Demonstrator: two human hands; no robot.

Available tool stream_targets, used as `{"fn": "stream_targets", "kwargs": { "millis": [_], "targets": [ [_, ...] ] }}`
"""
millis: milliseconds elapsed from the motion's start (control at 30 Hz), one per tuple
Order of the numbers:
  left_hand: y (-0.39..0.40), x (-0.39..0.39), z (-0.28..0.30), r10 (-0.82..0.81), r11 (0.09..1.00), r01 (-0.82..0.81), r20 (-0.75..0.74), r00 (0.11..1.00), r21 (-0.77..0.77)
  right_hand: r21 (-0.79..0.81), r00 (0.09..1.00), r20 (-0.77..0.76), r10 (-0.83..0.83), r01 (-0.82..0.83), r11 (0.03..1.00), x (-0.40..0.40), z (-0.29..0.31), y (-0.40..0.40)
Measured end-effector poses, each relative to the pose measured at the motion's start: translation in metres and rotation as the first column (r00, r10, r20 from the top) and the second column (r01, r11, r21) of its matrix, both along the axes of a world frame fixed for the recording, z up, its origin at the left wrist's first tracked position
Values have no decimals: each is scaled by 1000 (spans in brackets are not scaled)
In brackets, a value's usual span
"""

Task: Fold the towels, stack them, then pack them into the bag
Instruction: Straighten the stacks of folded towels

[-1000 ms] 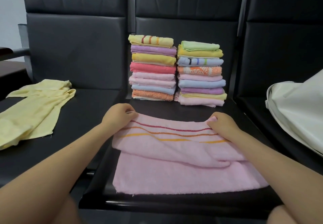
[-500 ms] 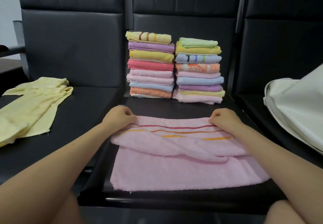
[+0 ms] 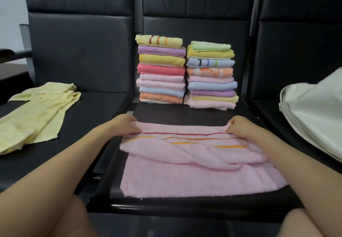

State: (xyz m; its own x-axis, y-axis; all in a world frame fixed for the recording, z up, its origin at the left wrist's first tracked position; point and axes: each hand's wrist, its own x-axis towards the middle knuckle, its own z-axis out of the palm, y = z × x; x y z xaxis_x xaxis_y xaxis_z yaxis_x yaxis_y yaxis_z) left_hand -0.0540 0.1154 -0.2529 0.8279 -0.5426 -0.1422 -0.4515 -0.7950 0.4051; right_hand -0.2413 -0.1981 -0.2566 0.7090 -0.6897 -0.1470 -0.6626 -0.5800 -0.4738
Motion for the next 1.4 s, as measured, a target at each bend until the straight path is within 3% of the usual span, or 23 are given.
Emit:
{"fn": "stream_targets", "kwargs": {
  "millis": [233, 300, 367, 467, 600, 800, 900, 1000, 1067, 1133, 1200, 1333, 1400],
  "targets": [
    [-2, -7, 1, 25, 999, -25, -14, 1000, 43, -210, 989, -110, 103, -124, 970, -10, -8, 5],
    [0, -14, 6, 62, 994, -66, -45, 997, -88, -271, 993, -37, 112, -117, 955, -14, -7, 9],
    [7, -23, 15, 74, 952, -114, -149, 986, -285, -185, 980, 187, 65, -30, 982, -20, 0, 13],
    [18, -44, 43, -72, 771, -179, -363, 929, -611, 2, 833, 552, -43, 50, 999, -27, 28, 21],
    [13, -67, 96, -137, 470, -226, -323, 936, -853, 67, 655, 748, -105, 83, 994, -33, 96, 34],
    [9, -91, 188, -64, 248, -159, -180, 982, -956, 81, 435, 897, -78, 11, 997, -44, 203, 59],
    [18, -99, 228, -83, 184, -138, -155, 984, -973, 146, 381, 917, -115, -53, 988, -53, 243, 70],
    [29, -102, 257, -121, 165, -187, -208, 971, -968, 320, 424, 880, -215, -196, 927, -62, 277, 73],
    [36, -100, 270, -230, 163, -214, -247, 941, -963, 435, 470, 839, -274, -276, 857, -67, 290, 72],
    [39, -96, 274, -316, 218, -232, -294, 902, -948, 485, 531, 803, -269, -322, 813, -71, 293, 71],
    [40, -86, 266, -285, 313, -236, -328, 901, -920, 518, 573, 774, -269, -329, 790, -72, 283, 67],
    [31, -55, 209, 43, 524, -235, -250, 967, -819, 513, 581, 723, -373, -90, 853, -61, 228, 48],
    [24, -44, 168, 168, 667, -190, -103, 980, -720, 289, 642, 711, -289, 108, 951, -54, 187, 36]
  ]
}}
